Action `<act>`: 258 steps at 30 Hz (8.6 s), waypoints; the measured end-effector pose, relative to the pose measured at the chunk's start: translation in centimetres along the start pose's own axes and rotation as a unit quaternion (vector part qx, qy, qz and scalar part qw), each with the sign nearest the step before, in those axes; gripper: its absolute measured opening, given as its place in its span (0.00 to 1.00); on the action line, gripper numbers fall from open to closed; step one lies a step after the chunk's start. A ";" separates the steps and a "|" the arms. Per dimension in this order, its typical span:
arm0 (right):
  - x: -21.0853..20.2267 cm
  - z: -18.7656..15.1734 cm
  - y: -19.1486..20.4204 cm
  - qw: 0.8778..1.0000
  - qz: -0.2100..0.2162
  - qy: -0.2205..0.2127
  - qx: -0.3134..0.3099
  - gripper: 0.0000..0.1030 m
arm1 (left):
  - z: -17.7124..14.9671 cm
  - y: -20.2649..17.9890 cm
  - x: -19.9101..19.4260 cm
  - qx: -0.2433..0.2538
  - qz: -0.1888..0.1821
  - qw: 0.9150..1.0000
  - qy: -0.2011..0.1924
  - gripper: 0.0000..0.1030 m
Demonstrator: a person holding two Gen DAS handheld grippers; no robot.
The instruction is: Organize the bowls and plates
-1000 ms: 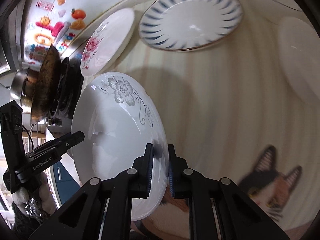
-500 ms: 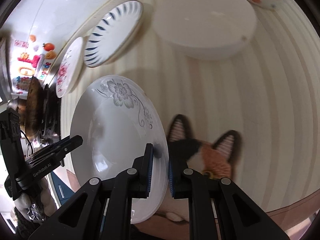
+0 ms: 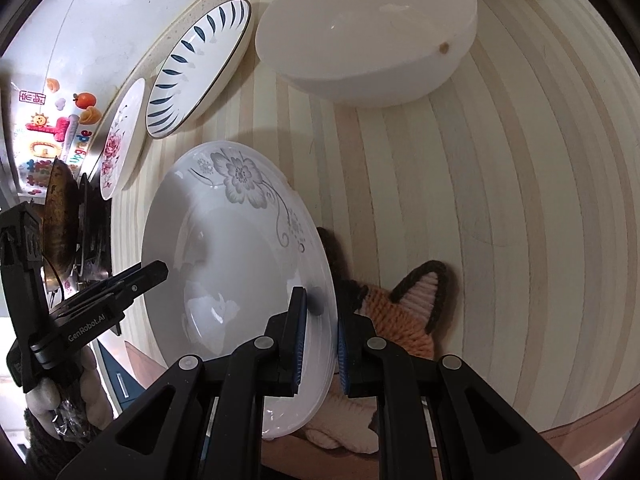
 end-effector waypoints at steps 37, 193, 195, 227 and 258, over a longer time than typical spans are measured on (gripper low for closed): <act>11.8 21.0 33.7 0.977 -0.019 -0.056 -0.203 0.34 | 7.4 23.8 -1.4 -0.226 0.072 0.969 -0.074 0.30; -8.3 10.3 10.0 0.996 -0.043 -0.050 -0.059 0.07 | 7.4 3.7 -10.2 0.037 -0.006 0.999 -0.031 0.22; -8.8 8.7 9.6 0.996 -0.039 -0.045 -0.062 0.07 | 6.1 2.6 -10.4 0.038 -0.004 0.999 -0.029 0.22; -2.1 -2.9 1.9 0.997 -0.066 0.028 -0.041 0.07 | -0.6 -4.0 -1.9 0.038 0.023 0.998 0.041 0.22; -3.3 -3.3 1.5 0.998 -0.061 -0.014 0.000 0.10 | -3.8 0.0 -2.0 -0.039 0.016 0.999 0.009 0.22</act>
Point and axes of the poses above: each gripper's, at about its wrist camera, not at the fingertips, and x roughly the way its jaws point, y to its left, z to its top, the point moved 8 cm from there along x, roughly the way its jaws point, and after that the axes turned 9 degrees about x, right-handed, at the moved point
